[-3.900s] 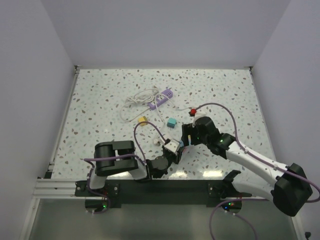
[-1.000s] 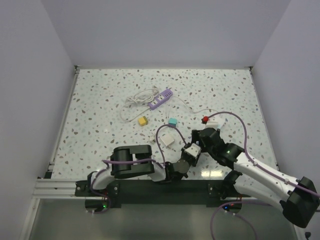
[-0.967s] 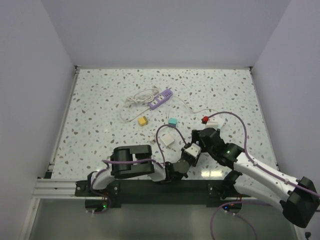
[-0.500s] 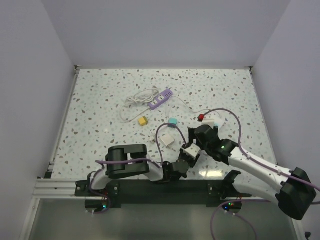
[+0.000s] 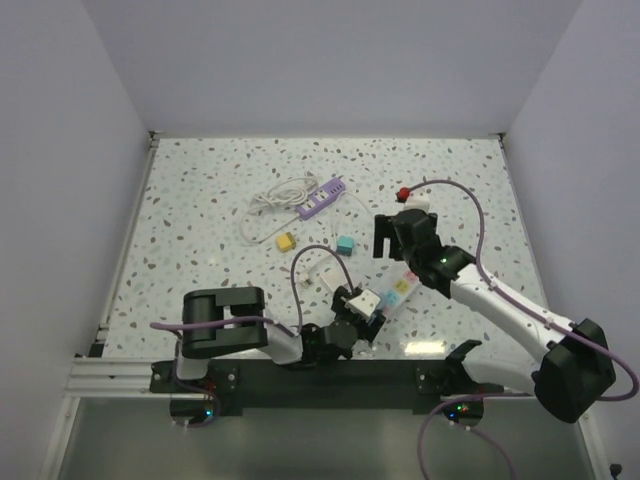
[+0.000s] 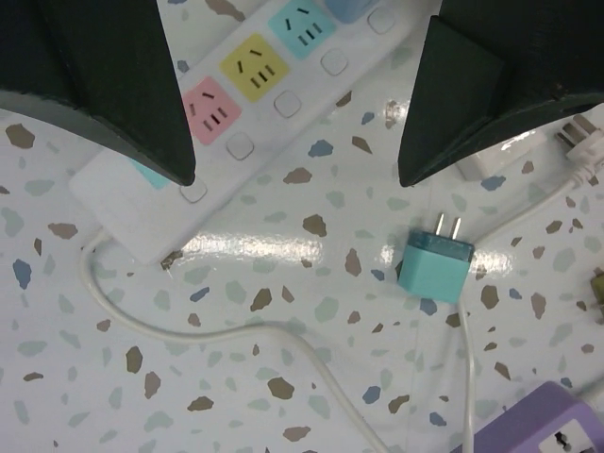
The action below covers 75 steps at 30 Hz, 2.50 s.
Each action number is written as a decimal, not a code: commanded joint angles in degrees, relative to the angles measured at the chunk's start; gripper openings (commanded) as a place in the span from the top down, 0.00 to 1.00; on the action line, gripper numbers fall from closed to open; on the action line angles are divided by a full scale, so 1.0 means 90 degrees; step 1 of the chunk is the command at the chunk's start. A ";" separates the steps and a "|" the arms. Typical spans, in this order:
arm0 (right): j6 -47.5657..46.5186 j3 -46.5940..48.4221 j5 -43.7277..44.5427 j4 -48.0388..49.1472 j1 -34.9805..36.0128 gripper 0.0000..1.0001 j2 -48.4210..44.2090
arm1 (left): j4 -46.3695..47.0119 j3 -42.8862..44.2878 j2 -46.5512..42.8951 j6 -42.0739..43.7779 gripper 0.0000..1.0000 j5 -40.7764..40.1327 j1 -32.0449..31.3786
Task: Insert the plug
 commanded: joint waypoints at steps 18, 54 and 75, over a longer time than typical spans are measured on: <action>-0.0866 0.0911 -0.1212 0.0711 -0.0515 0.09 0.1221 | -0.0357 -0.1937 -0.3063 0.0553 0.15 0.2985 0.0553; -0.0359 0.2199 -0.1183 0.1278 0.0306 0.22 0.4364 | -0.2163 -0.1431 -0.4835 0.0200 0.13 0.3591 0.6003; -0.0388 0.2776 -0.0451 0.0682 0.0276 0.62 0.4766 | -0.1870 -0.1675 -0.4845 0.0279 0.13 0.4089 0.5983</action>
